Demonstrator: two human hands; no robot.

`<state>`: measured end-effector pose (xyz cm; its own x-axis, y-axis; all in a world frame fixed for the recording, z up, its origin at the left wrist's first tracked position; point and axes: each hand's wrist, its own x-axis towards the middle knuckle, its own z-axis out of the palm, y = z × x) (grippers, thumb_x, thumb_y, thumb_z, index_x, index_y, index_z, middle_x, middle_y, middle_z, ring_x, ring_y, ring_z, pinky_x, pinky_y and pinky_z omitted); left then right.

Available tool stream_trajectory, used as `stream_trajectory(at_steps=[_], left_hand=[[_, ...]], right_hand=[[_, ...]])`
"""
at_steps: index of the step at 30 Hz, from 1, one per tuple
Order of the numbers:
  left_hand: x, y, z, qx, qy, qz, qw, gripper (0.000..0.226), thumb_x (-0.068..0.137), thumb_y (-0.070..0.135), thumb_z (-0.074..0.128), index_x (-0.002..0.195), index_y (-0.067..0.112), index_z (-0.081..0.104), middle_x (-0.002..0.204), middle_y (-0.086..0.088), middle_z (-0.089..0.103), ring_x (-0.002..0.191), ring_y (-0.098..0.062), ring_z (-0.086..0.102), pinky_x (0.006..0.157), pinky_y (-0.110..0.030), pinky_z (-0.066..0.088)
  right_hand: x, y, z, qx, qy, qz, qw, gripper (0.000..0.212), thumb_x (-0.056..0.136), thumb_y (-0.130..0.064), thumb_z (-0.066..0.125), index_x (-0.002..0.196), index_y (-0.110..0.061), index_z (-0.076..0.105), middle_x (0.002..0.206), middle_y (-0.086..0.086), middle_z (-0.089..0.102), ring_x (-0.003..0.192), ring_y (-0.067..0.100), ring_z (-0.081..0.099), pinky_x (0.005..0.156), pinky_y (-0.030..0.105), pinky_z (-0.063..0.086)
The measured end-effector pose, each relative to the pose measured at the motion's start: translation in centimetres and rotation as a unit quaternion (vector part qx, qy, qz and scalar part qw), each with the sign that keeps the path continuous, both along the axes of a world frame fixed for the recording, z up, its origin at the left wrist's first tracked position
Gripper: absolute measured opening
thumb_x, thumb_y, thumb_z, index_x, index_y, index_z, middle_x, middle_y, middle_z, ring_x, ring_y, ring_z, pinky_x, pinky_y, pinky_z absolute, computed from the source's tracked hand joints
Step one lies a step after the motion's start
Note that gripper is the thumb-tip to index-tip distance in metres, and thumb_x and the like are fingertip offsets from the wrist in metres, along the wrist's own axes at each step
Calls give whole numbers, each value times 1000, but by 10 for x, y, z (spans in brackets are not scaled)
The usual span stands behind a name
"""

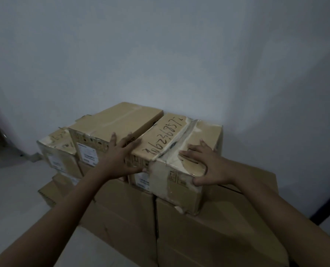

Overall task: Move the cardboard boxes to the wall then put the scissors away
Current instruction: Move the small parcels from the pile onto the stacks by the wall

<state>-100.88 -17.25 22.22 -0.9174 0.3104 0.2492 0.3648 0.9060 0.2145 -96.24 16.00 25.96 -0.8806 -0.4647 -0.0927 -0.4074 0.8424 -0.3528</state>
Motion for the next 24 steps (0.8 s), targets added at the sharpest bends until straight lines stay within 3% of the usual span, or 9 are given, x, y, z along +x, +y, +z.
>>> stream_trajectory(at_steps=[6,9,15,22,24], left_hand=[[-9,4,-3,7,36,-38,999,117,54,97,41,152,34,25,160,-2,7,147,-31,-10,118,-57,-1],[-15,-2,-11,-3,27,-24,999,114,56,98,37,151,36,27,160,-7,15,148,-38,-6,117,-61,7],[-15,11,-7,-30,-13,34,999,120,43,105,22,149,48,15,162,2,6,144,-44,-12,110,-71,14],[-19,13,-1,-46,-19,36,998,106,63,92,43,152,42,15,163,-1,6,145,-46,-4,112,-67,16],[-11,18,4,-45,-30,44,998,98,72,77,57,153,39,15,163,1,4,144,-46,-8,110,-65,19]], right_hand=[[3,-11,-1,3,24,28,999,99,56,-73,47,148,-51,18,162,-13,7,148,14,-16,119,55,7],[-3,-15,-4,-16,28,28,999,99,55,-72,47,148,-50,21,162,-12,11,149,15,-15,119,54,9],[-22,-6,-10,-43,12,15,999,85,56,-65,58,129,-73,16,159,-15,15,146,7,-14,119,54,10],[-29,-11,-11,-28,9,3,1000,88,56,-66,61,130,-75,15,160,-15,14,149,15,-14,120,55,6],[-26,-12,-9,-16,2,-8,1000,88,59,-66,63,132,-73,14,161,-14,11,148,18,-16,120,55,5]])
